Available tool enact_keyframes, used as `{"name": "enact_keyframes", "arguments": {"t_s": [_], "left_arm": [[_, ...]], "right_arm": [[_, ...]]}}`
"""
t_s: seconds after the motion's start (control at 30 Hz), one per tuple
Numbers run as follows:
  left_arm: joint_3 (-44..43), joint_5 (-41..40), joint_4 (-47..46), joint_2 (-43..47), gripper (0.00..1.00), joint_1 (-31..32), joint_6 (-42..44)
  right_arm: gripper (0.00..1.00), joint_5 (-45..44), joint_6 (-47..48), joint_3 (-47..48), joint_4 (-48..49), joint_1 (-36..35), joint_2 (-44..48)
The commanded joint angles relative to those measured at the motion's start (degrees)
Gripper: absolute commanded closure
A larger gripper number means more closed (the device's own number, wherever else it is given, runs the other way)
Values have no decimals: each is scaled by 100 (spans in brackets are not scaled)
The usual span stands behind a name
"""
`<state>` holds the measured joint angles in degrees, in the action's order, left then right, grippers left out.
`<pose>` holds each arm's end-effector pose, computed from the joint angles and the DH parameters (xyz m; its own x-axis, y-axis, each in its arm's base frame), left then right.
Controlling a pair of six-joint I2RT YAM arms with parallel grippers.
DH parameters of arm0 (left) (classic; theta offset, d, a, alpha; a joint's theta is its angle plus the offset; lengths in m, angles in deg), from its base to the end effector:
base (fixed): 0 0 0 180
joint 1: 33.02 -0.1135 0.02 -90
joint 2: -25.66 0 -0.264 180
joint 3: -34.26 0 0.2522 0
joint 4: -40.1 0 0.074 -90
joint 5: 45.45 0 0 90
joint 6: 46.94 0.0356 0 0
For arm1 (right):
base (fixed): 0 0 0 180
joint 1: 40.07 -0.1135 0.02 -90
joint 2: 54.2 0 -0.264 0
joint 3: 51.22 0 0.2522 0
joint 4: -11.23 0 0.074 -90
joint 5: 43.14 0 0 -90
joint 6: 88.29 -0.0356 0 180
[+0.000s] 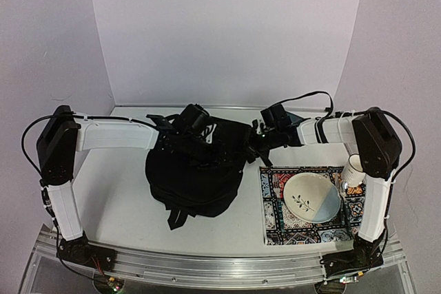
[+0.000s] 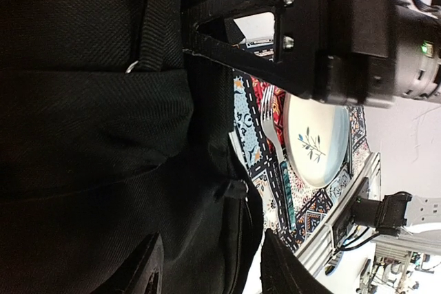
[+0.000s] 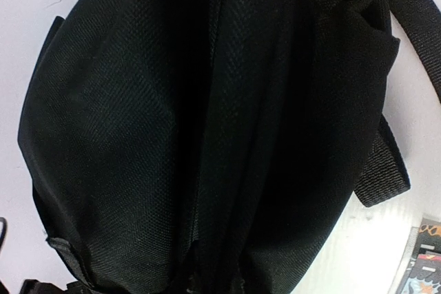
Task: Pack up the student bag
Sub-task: Hold the largest pocket of the student bag, then grab the largest pocket of the student bag.
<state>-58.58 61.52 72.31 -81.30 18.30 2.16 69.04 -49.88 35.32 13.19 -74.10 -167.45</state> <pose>0.2520 -0.3314 0.2263 -0.9130 0.1384 -0.3837 0.3636 0.7026 -0.6117 0.3626 0.2611 0.1979 -0.8443 0.3054 -0.4404 -0.2266 0.5412 0.8098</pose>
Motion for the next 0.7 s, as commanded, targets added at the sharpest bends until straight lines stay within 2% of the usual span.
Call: {"name": "enact_keyframes", "arguments": {"t_s": [0.0,0.27,0.4,0.47,0.57,0.67], "left_arm": [[-169,40,-417,-121,51,27,-307],[-358,97,-721,-375,52,27,-505],[-464,104,-837,-548,56,27,-505],[-537,147,-906,-638,61,27,-488],[-639,181,-946,-736,75,27,-448],[-580,282,-949,-733,96,28,-438]], "right_arm": [[93,362,-70,-84,220,-128,270],[96,343,-79,-147,250,-192,350],[97,357,-75,-151,265,-226,372],[97,348,-70,-150,265,-234,374],[99,348,-64,-150,262,-236,382],[100,309,-15,-158,257,-240,404]]}}
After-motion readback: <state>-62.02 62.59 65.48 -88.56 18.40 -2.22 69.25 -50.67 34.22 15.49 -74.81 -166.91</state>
